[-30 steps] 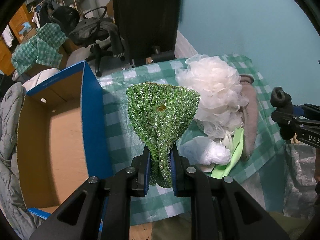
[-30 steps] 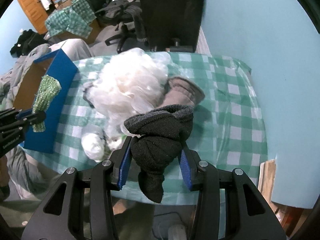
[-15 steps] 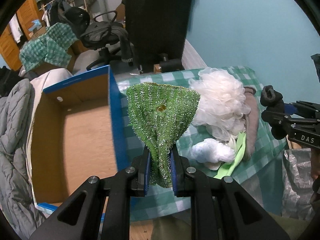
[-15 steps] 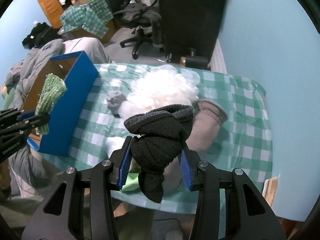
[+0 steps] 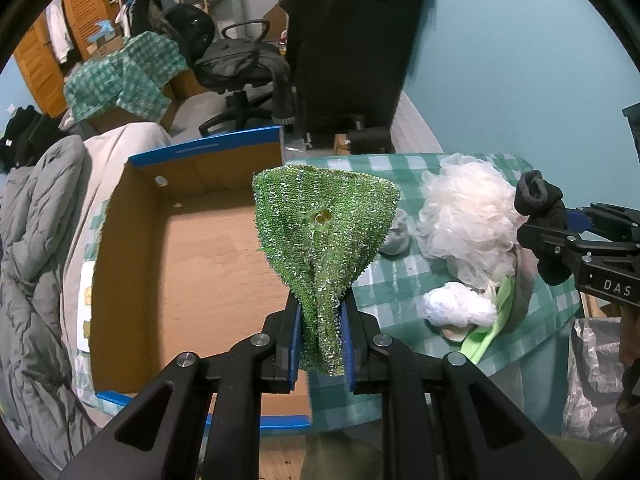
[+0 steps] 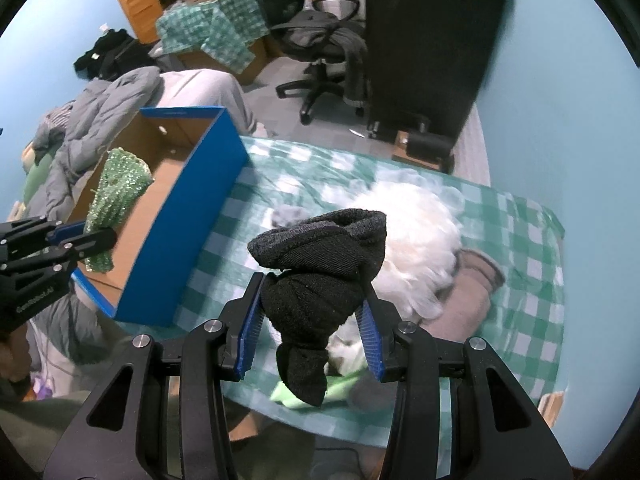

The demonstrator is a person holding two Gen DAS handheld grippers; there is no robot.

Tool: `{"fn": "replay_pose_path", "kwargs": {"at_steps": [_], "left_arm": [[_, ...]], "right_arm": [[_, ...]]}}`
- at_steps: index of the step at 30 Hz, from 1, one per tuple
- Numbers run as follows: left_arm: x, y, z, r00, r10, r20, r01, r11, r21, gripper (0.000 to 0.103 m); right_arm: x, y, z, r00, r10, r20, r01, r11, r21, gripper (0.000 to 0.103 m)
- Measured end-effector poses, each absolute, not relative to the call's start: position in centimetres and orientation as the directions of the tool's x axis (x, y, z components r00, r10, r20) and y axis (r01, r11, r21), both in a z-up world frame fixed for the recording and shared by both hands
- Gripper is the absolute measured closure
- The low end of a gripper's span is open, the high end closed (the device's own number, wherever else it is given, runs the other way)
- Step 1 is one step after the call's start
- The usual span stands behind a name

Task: Organize soft objects
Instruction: 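Carry the green scrubber and dark sock over the cardboard box with both tools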

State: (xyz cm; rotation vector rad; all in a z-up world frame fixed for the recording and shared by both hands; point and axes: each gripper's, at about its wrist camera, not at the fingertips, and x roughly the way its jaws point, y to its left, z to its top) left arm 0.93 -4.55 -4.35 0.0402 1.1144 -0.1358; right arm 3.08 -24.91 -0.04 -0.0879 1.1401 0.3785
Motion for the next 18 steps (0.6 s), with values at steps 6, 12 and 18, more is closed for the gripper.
{"fn": "replay_pose_path", "kwargs": {"at_steps": [6,12,18], "left_arm": [[0.9,-3.1,-4.3,0.441,-0.077,-0.894,0.099,0.994,-0.036,0.086],[1.0,-1.6,-4.3,0.444,-0.060,-0.894,0.061,0.997,-0.036,0.086],[1.0,0.2,-4.7,0.438,-0.045,-0.898,0.020,0.999,-0.040,0.086]], "right_arm": [[3.9,-22.4,0.2,0.353,0.273,-0.895,-0.389,0.913,0.125,0.060],[4.8,-20.0,0.3,0.342,0.291,-0.893,-0.431,0.893,0.126,0.060],[6.1,-17.1,0.1,0.320,0.319,-0.892,-0.475,0.869,0.140,0.060]]}}
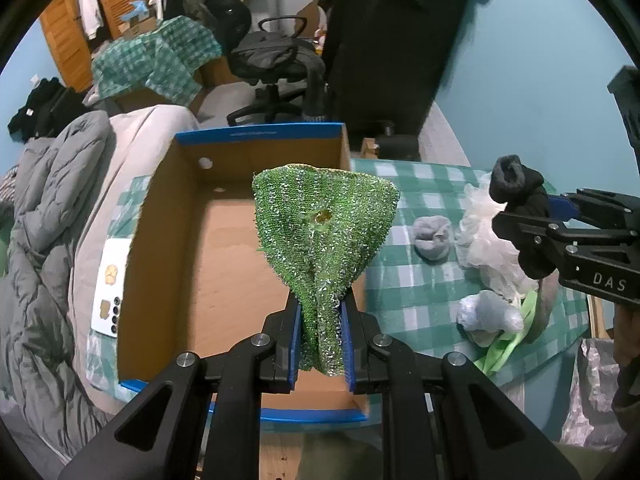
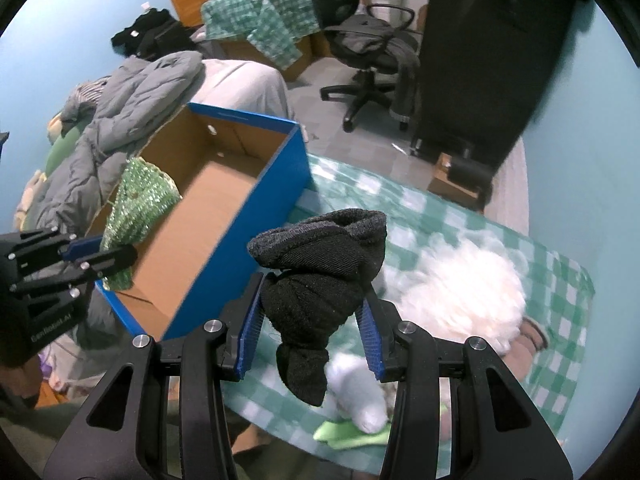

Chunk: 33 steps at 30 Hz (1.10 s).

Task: Organize soft objects
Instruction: 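Carry the green scrubber and dark sock over the cardboard box with both tools, then open both tools to drop the scrubber and sock into the box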

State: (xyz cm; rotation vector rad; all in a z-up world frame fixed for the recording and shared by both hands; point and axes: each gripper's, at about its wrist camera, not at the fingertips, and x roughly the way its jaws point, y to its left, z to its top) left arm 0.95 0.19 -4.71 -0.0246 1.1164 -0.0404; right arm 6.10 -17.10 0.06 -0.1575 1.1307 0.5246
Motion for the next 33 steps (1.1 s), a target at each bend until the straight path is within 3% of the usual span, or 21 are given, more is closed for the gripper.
{"fn": "replay_pose_path", "kwargs": {"at_steps": [18,33], "left_arm": [[1.5,7.5,-6.5,0.419,0.028,-0.908,-0.086,0.996,-0.009,0.086],[2.5,10.1,-8.8,0.366,0.004,-0.930,-0.086,0.996,-0.030,0.086]], "right_arm": [[8.2,-7.6,-1.0,0.238,0.378,-0.895,-0.597,0.784,0.173,0.060],[9.0,-2.1,-3.1,0.176,0.366,-0.914,-0.612,0.767,0.190,0.060]]}}
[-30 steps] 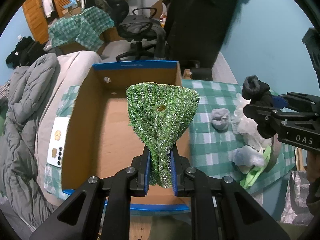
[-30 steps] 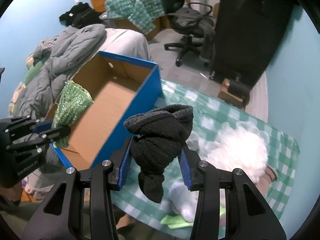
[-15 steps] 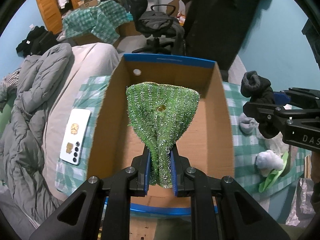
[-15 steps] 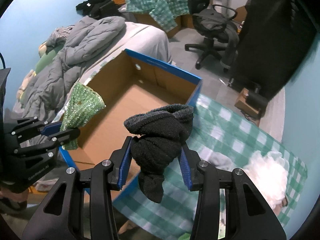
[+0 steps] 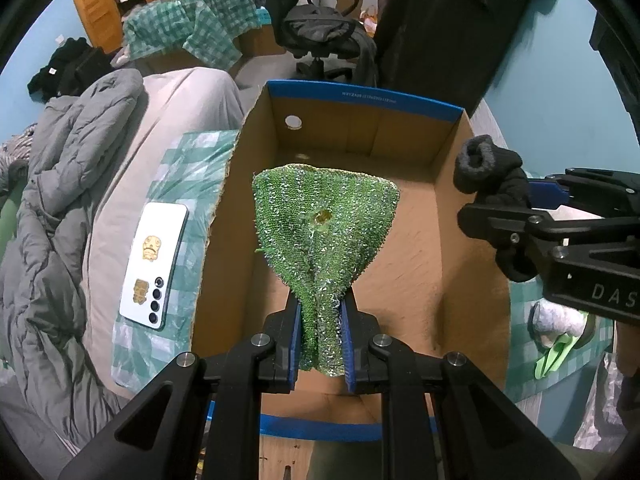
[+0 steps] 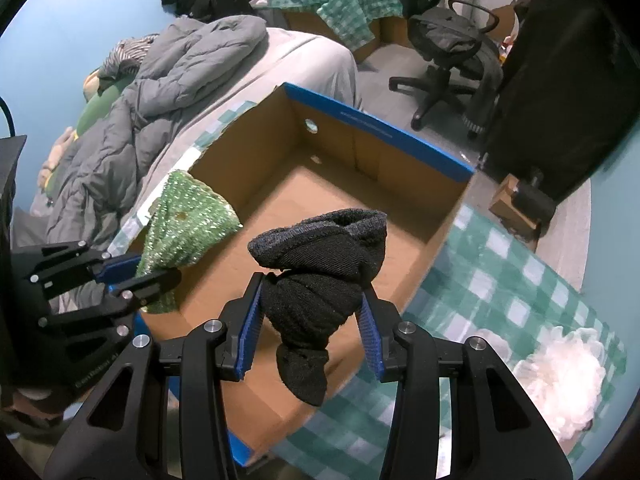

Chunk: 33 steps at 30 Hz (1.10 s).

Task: Organize soft objects
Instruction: 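Open both tools to drop the scrubber and sock into the box, then move both open tools back toward the remaining soft items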

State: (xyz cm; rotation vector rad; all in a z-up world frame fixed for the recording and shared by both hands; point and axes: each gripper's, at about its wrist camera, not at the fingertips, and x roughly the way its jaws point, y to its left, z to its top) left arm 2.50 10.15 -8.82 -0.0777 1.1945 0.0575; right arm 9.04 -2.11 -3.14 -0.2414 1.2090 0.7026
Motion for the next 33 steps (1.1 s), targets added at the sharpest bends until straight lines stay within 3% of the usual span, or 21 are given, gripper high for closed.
{"fn": "replay_pose_path", "kwargs": {"at_steps": [7,11,15,18,33], "left_arm": [[2.8,10.5,-9.3,0.343,-0.007,-0.939,-0.082,0.996,-0.038,0.083],[2.6,10.5,-9.2,0.352,0.003,-0.936,-0.082,0.996,-0.028,0.065],[2.4,10.4,-9.1,0.348,0.007,-0.937,-0.074,0.997,-0.020,0.060],[2.2,10.2,-8.9,0.349,0.014,-0.937,-0.077,0.997,-0.014,0.052],[1.0,7.6,-6.4,0.384,0.000,-0.923,-0.047,0.999,-0.020,0.043]], "right_arm": [[9.4,-1.2,-3.9,0.167,0.344,-0.924,-0.592,0.785,0.185,0.059],[9.3,-1.1,-3.7,0.181,0.337,-0.924,-0.591,0.788,0.172,0.045],[9.2,-1.3,-3.4,0.194,0.342,-0.919,-0.592,0.788,0.168,0.031],[9.1,-1.7,-3.0,0.206,0.339,-0.918,-0.587,0.793,0.161,0.030],[7.8,-6.0,-1.0,0.240,0.328,-0.914,-0.522,0.837,0.164,0.026]]}}
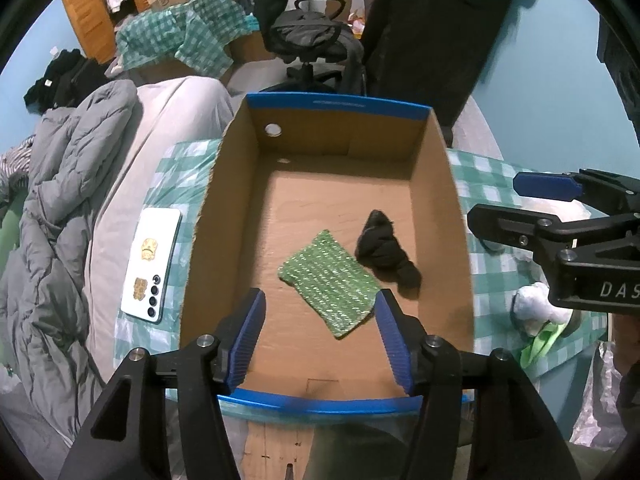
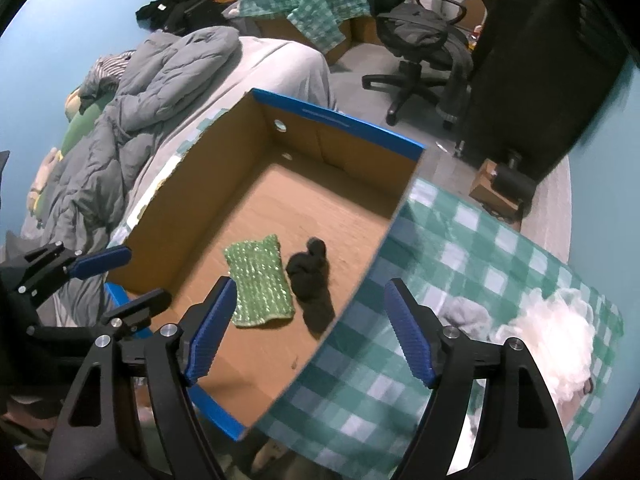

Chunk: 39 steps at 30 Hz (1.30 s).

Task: Organize soft objects
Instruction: 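Move both open tools back toward the remaining soft items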

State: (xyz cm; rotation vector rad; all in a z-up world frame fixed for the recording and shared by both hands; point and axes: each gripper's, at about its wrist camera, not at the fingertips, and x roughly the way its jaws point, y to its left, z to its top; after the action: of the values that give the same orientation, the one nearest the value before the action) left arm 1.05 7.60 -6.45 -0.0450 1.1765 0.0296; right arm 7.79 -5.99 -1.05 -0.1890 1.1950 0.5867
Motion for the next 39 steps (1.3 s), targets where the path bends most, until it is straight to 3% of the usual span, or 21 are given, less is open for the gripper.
{"fn": "replay_pose_path", "kwargs": {"at_steps": [20,29,39], "left_arm": [[1.3,1.9,-4.8,0.401,-0.053,-0.914,0.035,0.998,-0.042,0.041],[1.3,-0.4,-4.2,0.413,-0.078,-0.908,0.069,0.996,-0.054,0.036],[1.2,-4.3,-4.0,0.407,-0.101,-0.908,0.132,0.990,-0.051,0.023]], "right_arm": [[5.8,-15.6,1.1,0.308,0.277,-0.910,-0.385,0.911,0.147,0.025],[4.5,-20.7,1.3,0.320,0.234,-0.918,-0.321,0.939,0.127,0.025],[2.9,-25.4,1.2,0.335,0.190,-0.923,-0.238,0.965,0.112,0.022]]}}
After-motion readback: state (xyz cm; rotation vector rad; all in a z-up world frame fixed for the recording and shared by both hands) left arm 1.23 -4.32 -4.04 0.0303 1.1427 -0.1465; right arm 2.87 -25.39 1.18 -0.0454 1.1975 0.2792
